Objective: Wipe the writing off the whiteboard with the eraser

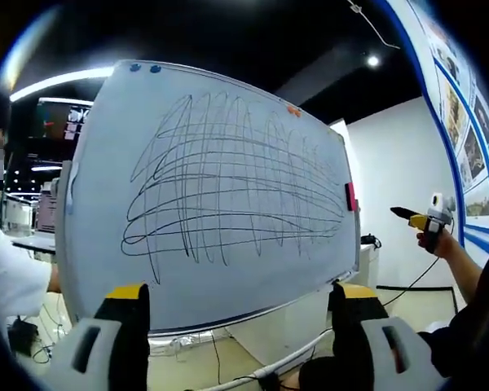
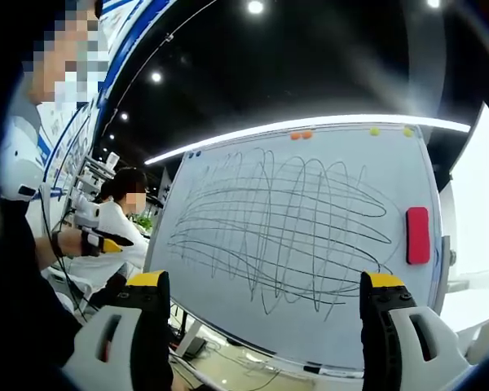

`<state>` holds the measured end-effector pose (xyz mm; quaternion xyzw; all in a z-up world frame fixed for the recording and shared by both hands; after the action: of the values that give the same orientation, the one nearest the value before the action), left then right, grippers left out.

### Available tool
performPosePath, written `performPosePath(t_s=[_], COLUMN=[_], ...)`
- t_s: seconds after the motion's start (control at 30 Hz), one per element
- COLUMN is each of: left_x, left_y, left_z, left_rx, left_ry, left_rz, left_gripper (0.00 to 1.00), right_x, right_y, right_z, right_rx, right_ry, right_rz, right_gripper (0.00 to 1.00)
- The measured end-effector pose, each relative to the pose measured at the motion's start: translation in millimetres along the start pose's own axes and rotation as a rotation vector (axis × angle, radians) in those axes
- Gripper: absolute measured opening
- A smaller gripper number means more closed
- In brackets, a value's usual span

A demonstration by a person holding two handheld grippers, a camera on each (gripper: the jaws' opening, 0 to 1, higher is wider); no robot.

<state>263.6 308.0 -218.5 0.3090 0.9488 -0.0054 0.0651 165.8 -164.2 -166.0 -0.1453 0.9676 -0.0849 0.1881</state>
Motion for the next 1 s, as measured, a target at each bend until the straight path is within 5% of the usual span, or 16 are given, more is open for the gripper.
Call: performPosePath(t_s=[1.0], left_x=[-13.3], left_y=[11.4], left_z=[42.5], left_rx=[0.092], left_ry=[0.072], left_rz=[0.004], left_gripper=[0.93], right_x=[-0.8], right_y=[2.4], right_z=[0.0], right_rx=[0.008], right_ry=[0.004], right_rz=[-0.005], right_gripper=[0.97])
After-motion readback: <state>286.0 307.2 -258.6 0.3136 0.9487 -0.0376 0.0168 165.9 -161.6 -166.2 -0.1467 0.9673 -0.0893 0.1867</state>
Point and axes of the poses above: the point that each gripper's makers call its tool centre point, and the gripper's own axes: x roughly backward along the fingers, y roughly to its left, z roughly out of its underside, the point moved 6 cm from there along x, roughly backward along the fingers, and after that the axes turned 3 degrees about z, right-handed, at the moved point
